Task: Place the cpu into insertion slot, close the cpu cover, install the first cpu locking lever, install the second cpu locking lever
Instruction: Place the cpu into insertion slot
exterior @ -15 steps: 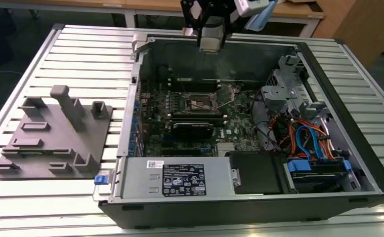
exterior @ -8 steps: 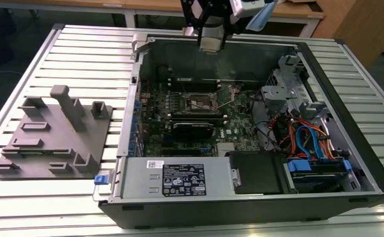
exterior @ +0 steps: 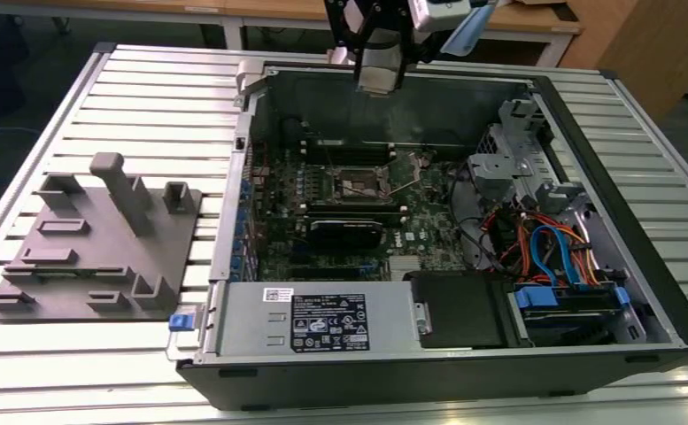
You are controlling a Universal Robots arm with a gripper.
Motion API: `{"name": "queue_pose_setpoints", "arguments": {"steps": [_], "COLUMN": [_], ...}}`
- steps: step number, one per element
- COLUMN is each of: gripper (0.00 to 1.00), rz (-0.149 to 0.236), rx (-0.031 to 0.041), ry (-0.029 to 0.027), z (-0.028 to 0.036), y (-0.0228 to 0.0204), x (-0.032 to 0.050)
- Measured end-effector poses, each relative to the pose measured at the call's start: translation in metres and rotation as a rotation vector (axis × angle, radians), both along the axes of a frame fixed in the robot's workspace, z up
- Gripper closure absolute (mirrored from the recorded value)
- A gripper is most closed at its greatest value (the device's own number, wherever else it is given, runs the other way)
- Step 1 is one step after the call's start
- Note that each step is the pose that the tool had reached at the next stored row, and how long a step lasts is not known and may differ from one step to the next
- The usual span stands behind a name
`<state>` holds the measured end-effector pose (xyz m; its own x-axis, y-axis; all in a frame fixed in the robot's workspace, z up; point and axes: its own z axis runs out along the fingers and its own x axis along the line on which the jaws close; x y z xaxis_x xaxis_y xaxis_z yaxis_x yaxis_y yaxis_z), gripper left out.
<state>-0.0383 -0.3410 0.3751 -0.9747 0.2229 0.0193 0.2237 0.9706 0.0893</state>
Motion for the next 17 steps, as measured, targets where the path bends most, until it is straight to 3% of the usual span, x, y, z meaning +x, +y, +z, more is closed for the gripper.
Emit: {"name": "queue_pose_setpoints", "arguments": {"steps": [11,17], "gripper": [0.46,0.46], "rz": [-0.004,-0.062], "rx": [0.0,0.0], "ry": [0.0,0.0], "z": [0.0,-0.0001], "y": [0.0,0.0], "x": [0.0,0.0]}}
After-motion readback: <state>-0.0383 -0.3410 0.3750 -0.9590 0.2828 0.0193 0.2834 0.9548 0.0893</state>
